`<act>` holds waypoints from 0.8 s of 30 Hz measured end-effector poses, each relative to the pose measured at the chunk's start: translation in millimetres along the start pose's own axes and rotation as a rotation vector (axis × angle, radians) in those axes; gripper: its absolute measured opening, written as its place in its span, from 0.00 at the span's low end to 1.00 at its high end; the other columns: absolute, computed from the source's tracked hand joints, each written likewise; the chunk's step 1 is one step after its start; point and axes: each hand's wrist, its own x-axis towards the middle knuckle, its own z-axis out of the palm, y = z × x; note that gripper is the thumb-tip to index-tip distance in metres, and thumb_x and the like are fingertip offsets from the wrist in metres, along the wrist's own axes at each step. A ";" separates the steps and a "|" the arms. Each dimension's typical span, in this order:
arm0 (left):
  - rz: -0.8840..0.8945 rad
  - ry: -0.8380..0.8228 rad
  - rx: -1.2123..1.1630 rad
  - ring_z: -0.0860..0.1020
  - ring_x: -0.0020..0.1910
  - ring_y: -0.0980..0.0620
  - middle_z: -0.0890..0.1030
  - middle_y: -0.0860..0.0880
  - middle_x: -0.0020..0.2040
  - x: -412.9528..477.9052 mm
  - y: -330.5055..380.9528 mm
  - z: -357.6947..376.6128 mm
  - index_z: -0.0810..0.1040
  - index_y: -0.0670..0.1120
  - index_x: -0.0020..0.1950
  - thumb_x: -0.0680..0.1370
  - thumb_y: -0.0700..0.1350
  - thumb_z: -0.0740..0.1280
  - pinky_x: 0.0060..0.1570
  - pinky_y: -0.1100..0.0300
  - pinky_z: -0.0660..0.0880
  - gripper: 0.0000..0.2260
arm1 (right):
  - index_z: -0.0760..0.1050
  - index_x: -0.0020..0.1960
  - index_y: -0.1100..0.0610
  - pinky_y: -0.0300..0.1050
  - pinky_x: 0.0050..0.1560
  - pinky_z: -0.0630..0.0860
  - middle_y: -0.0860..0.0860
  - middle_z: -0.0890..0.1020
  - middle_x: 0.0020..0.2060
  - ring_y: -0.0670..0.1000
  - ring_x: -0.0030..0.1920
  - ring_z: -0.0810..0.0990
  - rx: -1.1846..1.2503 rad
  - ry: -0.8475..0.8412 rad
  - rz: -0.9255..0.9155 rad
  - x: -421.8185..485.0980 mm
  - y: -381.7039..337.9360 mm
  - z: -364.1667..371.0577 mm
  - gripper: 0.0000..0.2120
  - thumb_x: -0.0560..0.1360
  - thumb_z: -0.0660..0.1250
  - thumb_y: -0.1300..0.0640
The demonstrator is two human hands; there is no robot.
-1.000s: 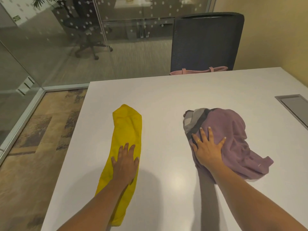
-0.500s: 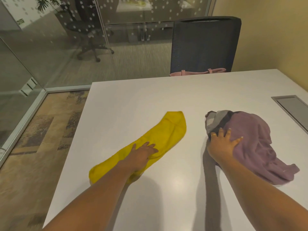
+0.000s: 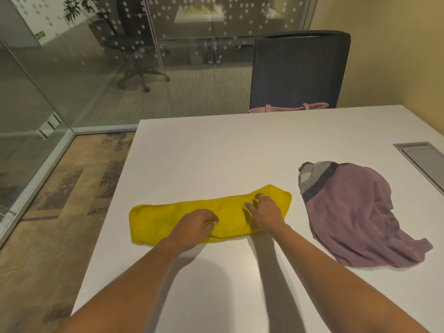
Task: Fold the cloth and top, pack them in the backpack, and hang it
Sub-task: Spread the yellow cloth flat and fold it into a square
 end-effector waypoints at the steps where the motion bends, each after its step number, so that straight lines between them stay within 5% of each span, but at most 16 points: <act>1: -0.013 0.015 -0.013 0.74 0.60 0.51 0.79 0.50 0.60 0.5 -0.3 0.5 0.79 0.48 0.58 0.76 0.50 0.57 0.59 0.59 0.68 0.16 | 0.65 0.68 0.62 0.48 0.61 0.68 0.59 0.74 0.63 0.59 0.63 0.72 0.094 0.039 0.050 0.6 -1.8 -1.7 0.24 0.76 0.65 0.53; 4: -0.007 0.077 -0.047 0.75 0.59 0.51 0.79 0.50 0.59 2.0 4.9 0.2 0.79 0.48 0.57 0.79 0.42 0.61 0.58 0.62 0.68 0.11 | 0.65 0.68 0.61 0.41 0.53 0.69 0.58 0.75 0.59 0.57 0.58 0.74 0.400 0.092 0.135 -0.6 -10.1 -10.4 0.28 0.70 0.70 0.66; 7: 0.013 0.196 -0.129 0.75 0.60 0.51 0.79 0.49 0.60 6.9 18.8 -6.4 0.79 0.47 0.58 0.77 0.39 0.63 0.57 0.66 0.66 0.12 | 0.66 0.65 0.59 0.40 0.54 0.69 0.53 0.73 0.54 0.52 0.53 0.74 0.665 0.028 0.128 -4.5 -21.9 -17.5 0.28 0.69 0.72 0.68; 11: 0.068 0.226 -0.189 0.71 0.63 0.52 0.69 0.54 0.70 17.9 40.6 -24.8 0.65 0.53 0.71 0.74 0.39 0.68 0.59 0.63 0.68 0.27 | 0.71 0.54 0.60 0.34 0.44 0.77 0.54 0.79 0.44 0.45 0.42 0.79 0.854 -0.191 -0.087 -11.7 -39.5 -23.7 0.19 0.68 0.67 0.76; 15: 0.135 0.207 -0.159 0.68 0.42 0.56 0.72 0.57 0.54 18.6 58.1 -46.4 0.67 0.53 0.69 0.70 0.39 0.71 0.45 0.64 0.66 0.29 | 0.74 0.42 0.56 0.35 0.43 0.77 0.49 0.78 0.38 0.45 0.38 0.78 0.752 -0.216 -0.250 -17.2 -54.7 -26.4 0.16 0.67 0.67 0.77; 19: 0.091 0.351 -0.250 0.69 0.32 0.58 0.74 0.51 0.36 13.0 55.6 -62.4 0.82 0.43 0.47 0.69 0.39 0.73 0.38 0.62 0.67 0.08 | 0.75 0.38 0.52 0.41 0.47 0.75 0.50 0.80 0.37 0.50 0.39 0.77 0.667 -0.144 -0.296 -21.7 -52.4 -32.1 0.12 0.67 0.73 0.66; 22: 0.056 0.469 -0.326 0.72 0.31 0.57 0.76 0.48 0.34 5.2 47.7 -78.7 0.82 0.40 0.42 0.70 0.35 0.72 0.38 0.59 0.72 0.03 | 0.74 0.40 0.51 0.32 0.36 0.69 0.48 0.77 0.38 0.46 0.37 0.74 0.311 -0.144 -0.346 -25.3 -37.5 -39.9 0.10 0.68 0.74 0.60; 24: 0.006 0.562 -0.357 0.72 0.30 0.57 0.75 0.50 0.31 -2.0 39.9 -93.1 0.81 0.38 0.42 0.71 0.35 0.71 0.37 0.61 0.72 0.02 | 0.73 0.42 0.49 0.38 0.38 0.67 0.47 0.76 0.38 0.50 0.41 0.73 0.020 -0.163 -0.365 -25.2 -24.1 -46.4 0.07 0.71 0.72 0.57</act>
